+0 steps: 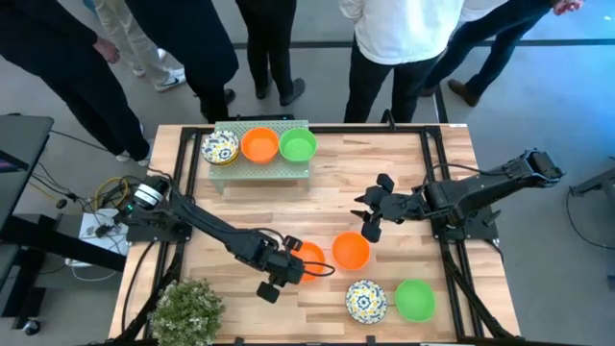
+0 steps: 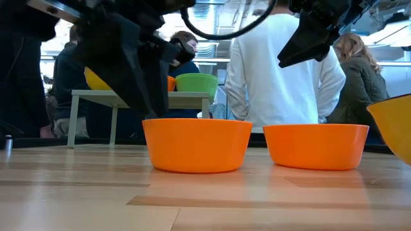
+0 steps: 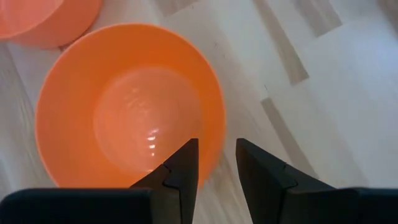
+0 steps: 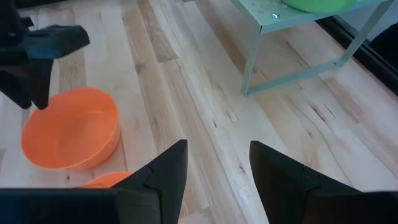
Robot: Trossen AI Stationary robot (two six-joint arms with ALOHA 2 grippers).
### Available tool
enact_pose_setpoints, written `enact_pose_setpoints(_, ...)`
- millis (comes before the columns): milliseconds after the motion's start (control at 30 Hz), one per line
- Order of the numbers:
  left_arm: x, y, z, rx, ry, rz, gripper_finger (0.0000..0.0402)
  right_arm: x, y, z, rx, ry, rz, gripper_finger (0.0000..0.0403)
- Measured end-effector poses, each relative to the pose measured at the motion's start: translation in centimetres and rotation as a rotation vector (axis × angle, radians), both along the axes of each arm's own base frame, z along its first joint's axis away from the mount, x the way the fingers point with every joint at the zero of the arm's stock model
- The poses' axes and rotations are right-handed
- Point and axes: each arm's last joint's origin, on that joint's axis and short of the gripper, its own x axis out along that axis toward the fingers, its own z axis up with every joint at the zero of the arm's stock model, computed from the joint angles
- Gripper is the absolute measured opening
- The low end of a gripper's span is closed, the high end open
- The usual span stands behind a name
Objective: Pick & Place Mini bowls
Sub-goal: Stack the orange bowl on top of the other orange bowl on the shelf
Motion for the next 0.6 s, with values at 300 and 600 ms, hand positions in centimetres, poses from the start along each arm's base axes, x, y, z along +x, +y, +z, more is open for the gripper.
enact_pose_setpoints(300, 0.6, 0.7, -0.9, 0.008, 0.019, 0.023, 0.0108, 0.0, 0.0, 0.0, -0.001, 0.000, 0.000, 0.0167)
enact_pose_setpoints(600, 0.7, 1.1, -1.4, 0.000, 0.002, 0.034, 0.0104, 0.0, 0.0, 0.0, -0.009, 0.002, 0.004, 0.0168)
